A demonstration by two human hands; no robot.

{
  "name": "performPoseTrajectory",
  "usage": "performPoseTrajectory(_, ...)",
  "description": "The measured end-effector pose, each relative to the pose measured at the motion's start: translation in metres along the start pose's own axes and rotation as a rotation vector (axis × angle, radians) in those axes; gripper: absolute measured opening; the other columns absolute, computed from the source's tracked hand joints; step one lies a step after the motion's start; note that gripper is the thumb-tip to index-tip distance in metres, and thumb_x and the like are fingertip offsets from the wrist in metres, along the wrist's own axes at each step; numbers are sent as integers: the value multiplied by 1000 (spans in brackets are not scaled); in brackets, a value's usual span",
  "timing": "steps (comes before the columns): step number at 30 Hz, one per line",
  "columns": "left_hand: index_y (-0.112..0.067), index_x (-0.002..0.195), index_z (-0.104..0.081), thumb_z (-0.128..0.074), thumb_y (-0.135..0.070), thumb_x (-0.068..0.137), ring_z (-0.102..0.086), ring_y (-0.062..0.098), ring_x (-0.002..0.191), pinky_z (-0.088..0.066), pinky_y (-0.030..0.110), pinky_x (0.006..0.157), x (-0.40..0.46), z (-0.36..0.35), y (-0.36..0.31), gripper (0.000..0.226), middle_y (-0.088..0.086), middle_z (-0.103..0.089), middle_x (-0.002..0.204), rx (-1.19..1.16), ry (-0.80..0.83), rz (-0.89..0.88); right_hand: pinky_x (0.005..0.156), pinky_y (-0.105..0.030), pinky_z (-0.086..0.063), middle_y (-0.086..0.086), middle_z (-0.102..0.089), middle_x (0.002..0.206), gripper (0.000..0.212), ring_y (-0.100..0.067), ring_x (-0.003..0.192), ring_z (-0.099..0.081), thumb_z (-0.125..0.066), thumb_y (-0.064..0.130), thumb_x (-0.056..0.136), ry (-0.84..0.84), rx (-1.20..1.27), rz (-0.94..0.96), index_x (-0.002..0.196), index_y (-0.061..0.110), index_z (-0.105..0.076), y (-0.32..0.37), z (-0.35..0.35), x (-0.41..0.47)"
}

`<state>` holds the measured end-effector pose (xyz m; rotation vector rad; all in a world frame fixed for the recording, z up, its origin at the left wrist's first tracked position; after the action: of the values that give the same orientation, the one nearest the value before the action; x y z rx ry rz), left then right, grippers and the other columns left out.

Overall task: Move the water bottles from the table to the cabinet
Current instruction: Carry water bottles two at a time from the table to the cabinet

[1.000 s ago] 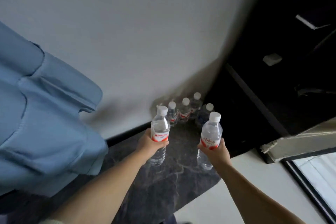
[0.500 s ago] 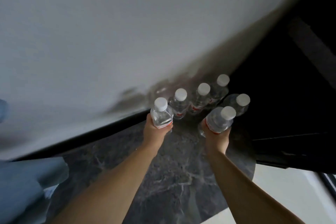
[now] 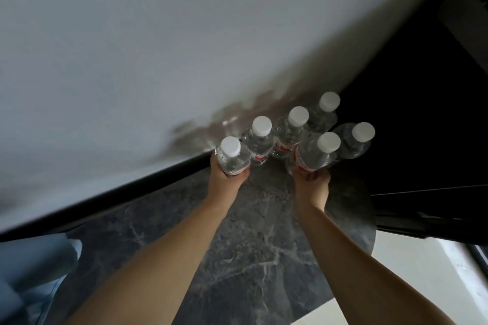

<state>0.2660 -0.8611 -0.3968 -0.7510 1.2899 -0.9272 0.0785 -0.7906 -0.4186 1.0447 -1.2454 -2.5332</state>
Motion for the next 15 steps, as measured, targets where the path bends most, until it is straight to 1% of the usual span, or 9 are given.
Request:
performPoseTrajectory(2,-13,142,-31,-74,6,76,-57,14,110,-51,15,83,-4,2,0,82,8,-54,132,15,25,18,82,-29,-43,-11,-61,127,68,-30,113,-59,-75,28,81,41,-29,-8,137,7,-43,0,5,-3)
performPoseTrajectory(3,-17,146,-26,-74,4,77,-55,8,108,-49,10,79,-8,4,1,87,5,-52,135,23,38,41,81,-28,-42,-10,-60,129,70,-29,114,-59,-76,28,81,62,-45,-12,139,7,-42,-1,8,-6)
performPoseTrajectory(4,-20,149,-19,-75,0,78,-53,7,112,-47,12,84,-13,5,2,92,3,-48,140,33,48,74,81,-27,-41,-9,-59,131,71,-28,116,-58,-76,28,81,83,-62,-16,140,7,-41,-1,11,-9)
performPoseTrajectory(6,-24,153,-7,-75,-8,80,-41,17,132,-39,31,106,-27,10,-1,101,4,-34,152,78,44,149,88,-28,-44,-10,-57,136,72,-28,122,-56,-74,29,82,117,-96,-19,141,7,-40,1,22,-18)
performPoseTrajectory(8,-26,154,-3,-75,-13,81,-26,23,143,-27,43,115,-40,16,-11,103,7,-23,158,134,21,191,100,-35,-46,-12,-54,139,73,-29,124,-54,-72,30,82,129,-126,-4,143,8,-38,6,36,-29)
performPoseTrajectory(9,-26,154,-3,-75,-16,81,-24,25,144,-26,44,115,-46,18,-18,103,8,-21,159,145,12,199,103,-37,-45,-12,-53,140,74,-29,126,-53,-72,29,83,133,-135,14,144,8,-37,11,44,-36)
performPoseTrajectory(11,-25,153,-4,-75,-21,81,-25,26,144,-27,43,113,-57,21,-34,101,9,-21,159,147,7,193,105,-33,-41,-11,-47,145,78,-27,132,-47,-72,26,85,152,-126,52,148,9,-31,23,59,-49)
performPoseTrajectory(13,-23,153,-8,-74,-23,82,-30,26,141,-31,38,108,-66,20,-51,97,9,-26,156,172,-9,146,101,-27,-36,-12,-43,149,80,-25,136,-42,-72,24,86,180,-109,80,150,9,-25,34,70,-61)
performPoseTrajectory(15,-18,152,-14,-71,-24,85,-36,27,137,-35,34,102,-76,18,-72,88,10,-33,152,251,-56,67,96,-24,-35,-12,-43,148,77,-25,135,-43,-70,26,88,203,-156,133,149,10,-27,48,80,-72)
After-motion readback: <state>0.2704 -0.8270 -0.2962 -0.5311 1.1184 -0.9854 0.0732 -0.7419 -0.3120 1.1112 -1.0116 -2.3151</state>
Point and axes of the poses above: each hand's wrist, its own x-axis towards the middle knuckle, its own z-axis out of the back of the hand, y = z × x, the point moved 4 cm from there along x, towards the middle knuckle
